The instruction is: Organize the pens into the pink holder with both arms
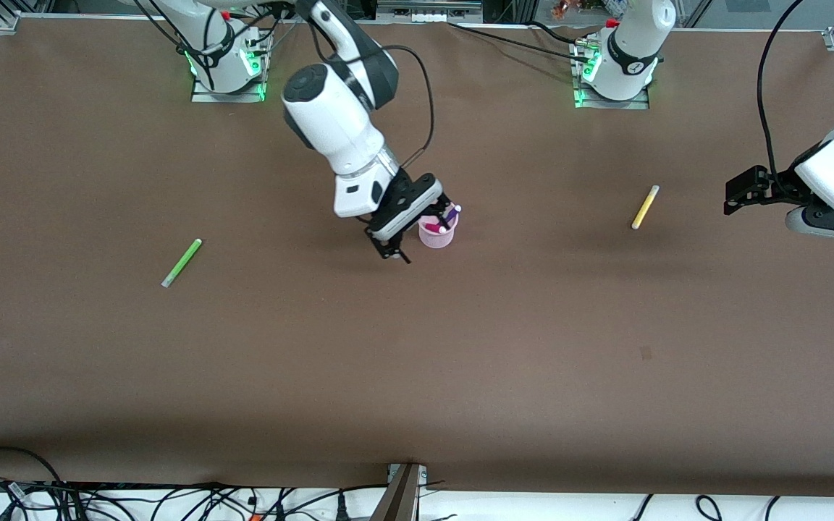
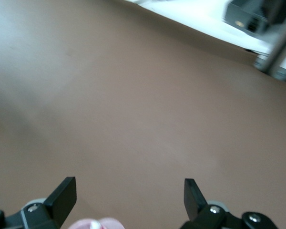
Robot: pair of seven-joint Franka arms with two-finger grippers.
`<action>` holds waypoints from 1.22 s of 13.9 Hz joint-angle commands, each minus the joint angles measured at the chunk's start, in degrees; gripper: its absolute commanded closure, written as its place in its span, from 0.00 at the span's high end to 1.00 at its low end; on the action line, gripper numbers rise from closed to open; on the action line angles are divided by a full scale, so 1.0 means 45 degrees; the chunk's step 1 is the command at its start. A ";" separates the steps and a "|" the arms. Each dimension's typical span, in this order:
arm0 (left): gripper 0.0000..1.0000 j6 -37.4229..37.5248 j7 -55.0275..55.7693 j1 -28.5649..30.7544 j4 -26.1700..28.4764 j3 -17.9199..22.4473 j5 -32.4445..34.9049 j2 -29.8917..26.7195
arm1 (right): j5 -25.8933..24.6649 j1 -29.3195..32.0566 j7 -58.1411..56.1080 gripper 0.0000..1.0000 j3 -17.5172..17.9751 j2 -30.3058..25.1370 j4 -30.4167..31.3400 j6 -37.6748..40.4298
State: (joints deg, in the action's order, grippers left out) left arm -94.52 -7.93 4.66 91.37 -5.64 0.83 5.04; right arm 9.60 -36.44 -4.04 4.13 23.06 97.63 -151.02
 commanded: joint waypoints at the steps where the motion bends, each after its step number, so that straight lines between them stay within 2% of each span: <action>1: 1.00 0.0126 -0.0289 0.0078 -0.0342 0.0043 -0.0243 0.0149 | 0.0231 -0.0028 0.0077 1.00 -0.1303 -0.1466 0.0122 0.3213; 5: 1.00 0.0126 -0.0270 0.0059 -0.0478 0.0043 -0.0243 0.0247 | 0.0134 0.0070 -0.0119 1.00 -0.3726 -0.3011 0.0102 0.8528; 6: 1.00 0.0126 -0.0270 0.0059 -0.0556 0.0043 -0.0243 0.0344 | 0.0056 0.0070 -0.0061 1.00 -0.3963 -0.3246 0.0141 0.9506; 12: 1.00 0.0126 -0.0270 0.0000 -0.0713 0.0043 -0.0146 0.0423 | -0.0568 0.2606 0.0115 1.00 -0.3887 -0.4906 0.0629 1.2326; 17: 1.00 0.0106 -0.0270 0.0000 -0.0714 0.0043 -0.0145 0.0423 | -0.1800 0.2648 0.0154 1.00 -0.4024 -0.5163 0.0260 1.2543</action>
State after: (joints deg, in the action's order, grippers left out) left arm -94.52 -7.93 4.63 89.98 -5.47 0.83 5.97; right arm 3.15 -24.44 -4.46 -14.52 0.81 98.73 -95.09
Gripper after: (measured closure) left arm 0.000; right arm 0.000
